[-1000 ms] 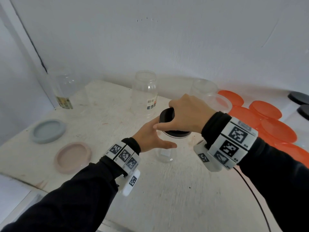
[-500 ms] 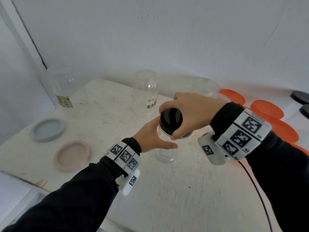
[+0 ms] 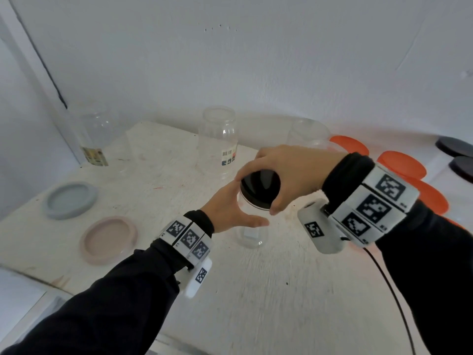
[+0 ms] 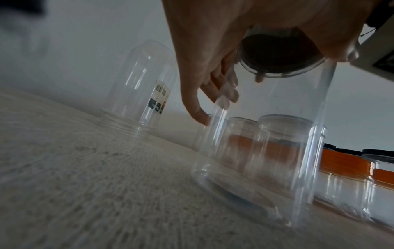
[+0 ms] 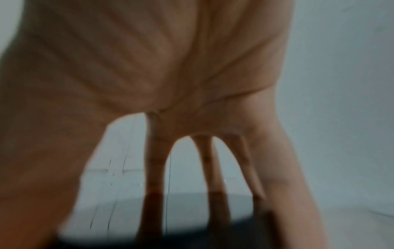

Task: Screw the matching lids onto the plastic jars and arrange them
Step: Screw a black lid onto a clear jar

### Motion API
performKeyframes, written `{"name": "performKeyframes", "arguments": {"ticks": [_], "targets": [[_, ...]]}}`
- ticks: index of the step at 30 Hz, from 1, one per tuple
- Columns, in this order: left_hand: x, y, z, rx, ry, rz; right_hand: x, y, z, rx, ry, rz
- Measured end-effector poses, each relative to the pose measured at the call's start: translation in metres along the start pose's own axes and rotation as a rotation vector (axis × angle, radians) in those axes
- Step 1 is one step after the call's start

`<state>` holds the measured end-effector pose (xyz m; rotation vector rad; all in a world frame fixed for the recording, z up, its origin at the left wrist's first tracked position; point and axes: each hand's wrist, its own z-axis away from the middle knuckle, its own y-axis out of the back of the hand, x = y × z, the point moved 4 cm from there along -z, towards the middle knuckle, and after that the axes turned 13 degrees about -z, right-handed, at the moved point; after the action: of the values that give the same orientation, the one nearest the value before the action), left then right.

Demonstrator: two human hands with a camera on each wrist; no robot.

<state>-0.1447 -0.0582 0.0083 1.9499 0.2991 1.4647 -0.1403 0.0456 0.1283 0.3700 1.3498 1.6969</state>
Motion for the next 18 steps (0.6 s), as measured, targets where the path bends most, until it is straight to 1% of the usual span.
{"name": "performKeyframes", "arguments": {"ticks": [4, 6, 8, 9, 11, 12, 13, 14, 15, 18], "targets": [[0.002, 0.000, 0.000, 0.001, 0.002, 0.063, 0.003, -0.006, -0.002, 0.281, -0.082, 0.015], [0.003, 0.000, 0.001, 0.007, -0.004, 0.085, 0.002, -0.009, -0.002, 0.360, -0.144, 0.100], [0.003, -0.001, 0.002, 0.004, -0.007, 0.086, 0.002, -0.011, -0.002, 0.321, -0.185, 0.184], [0.003, -0.001, 0.001, 0.005, -0.010, 0.078, 0.003, -0.010, -0.002, 0.257, -0.182, 0.182], [0.002, -0.001, 0.000, 0.019, -0.011, 0.052, 0.002, -0.008, 0.002, 0.082, -0.101, 0.061], [0.002, -0.001, 0.000, 0.024, -0.014, 0.037, 0.000, -0.007, 0.003, 0.021, -0.053, 0.003], [0.002, -0.001, 0.000, 0.026, -0.017, 0.029, -0.001, -0.006, 0.004, 0.002, -0.023, -0.029], [0.002, -0.001, 0.000, 0.027, -0.018, 0.028, -0.001, -0.006, 0.004, 0.029, -0.019, -0.036], [0.002, -0.001, 0.000, 0.026, -0.014, 0.032, 0.000, -0.006, 0.003, 0.092, -0.035, -0.022], [0.001, -0.002, -0.001, 0.028, -0.008, 0.058, -0.002, -0.012, -0.003, 0.288, -0.142, 0.076]]}}
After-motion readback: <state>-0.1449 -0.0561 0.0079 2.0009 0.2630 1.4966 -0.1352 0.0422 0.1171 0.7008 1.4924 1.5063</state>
